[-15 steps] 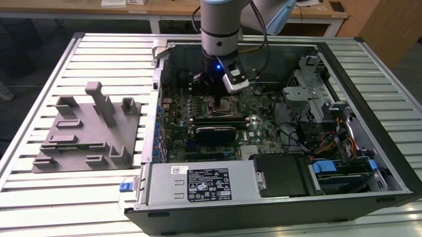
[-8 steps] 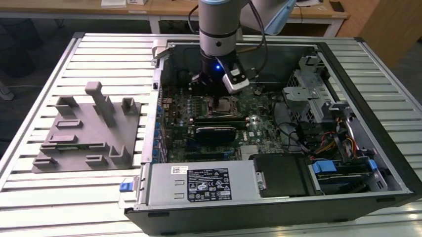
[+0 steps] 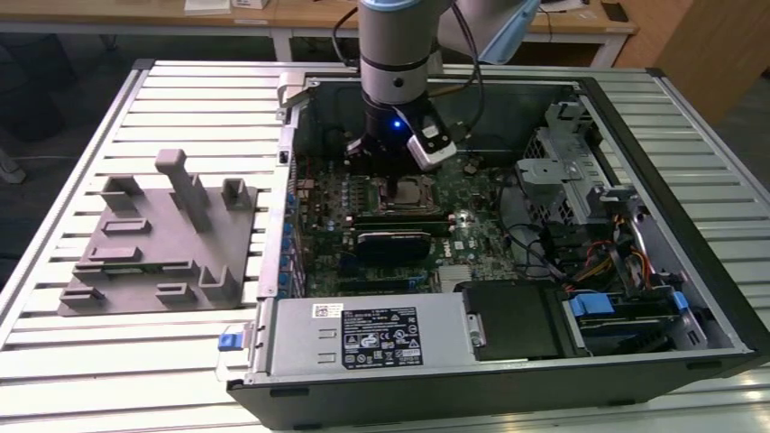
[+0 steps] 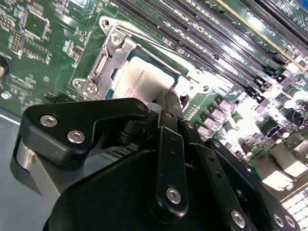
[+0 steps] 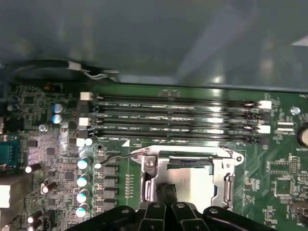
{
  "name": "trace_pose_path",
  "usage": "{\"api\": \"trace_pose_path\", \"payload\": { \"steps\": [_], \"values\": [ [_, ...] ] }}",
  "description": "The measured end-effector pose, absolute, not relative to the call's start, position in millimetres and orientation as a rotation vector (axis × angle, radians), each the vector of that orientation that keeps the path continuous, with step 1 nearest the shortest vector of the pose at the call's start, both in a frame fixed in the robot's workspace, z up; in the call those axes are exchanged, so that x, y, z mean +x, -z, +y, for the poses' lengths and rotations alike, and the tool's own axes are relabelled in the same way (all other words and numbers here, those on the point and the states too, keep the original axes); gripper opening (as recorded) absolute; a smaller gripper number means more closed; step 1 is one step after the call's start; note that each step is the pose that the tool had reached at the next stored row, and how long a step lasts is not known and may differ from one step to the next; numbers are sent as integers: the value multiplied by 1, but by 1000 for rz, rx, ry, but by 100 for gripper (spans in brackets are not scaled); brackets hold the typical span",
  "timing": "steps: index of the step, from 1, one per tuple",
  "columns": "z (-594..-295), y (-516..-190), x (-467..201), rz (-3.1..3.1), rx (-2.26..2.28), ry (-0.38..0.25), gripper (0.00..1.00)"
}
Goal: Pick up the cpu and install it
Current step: 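Close the cpu cover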
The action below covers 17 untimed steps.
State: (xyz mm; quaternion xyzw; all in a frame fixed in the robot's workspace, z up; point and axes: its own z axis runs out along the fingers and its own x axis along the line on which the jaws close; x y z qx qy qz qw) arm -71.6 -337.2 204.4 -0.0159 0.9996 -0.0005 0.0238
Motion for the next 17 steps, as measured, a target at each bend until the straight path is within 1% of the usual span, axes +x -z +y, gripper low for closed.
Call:
{"api": "trace_pose_path", "payload": {
  "steps": [17],
  "values": [
    [-337, -201, -81, 3092, -118, 0, 11]
  ]
}}
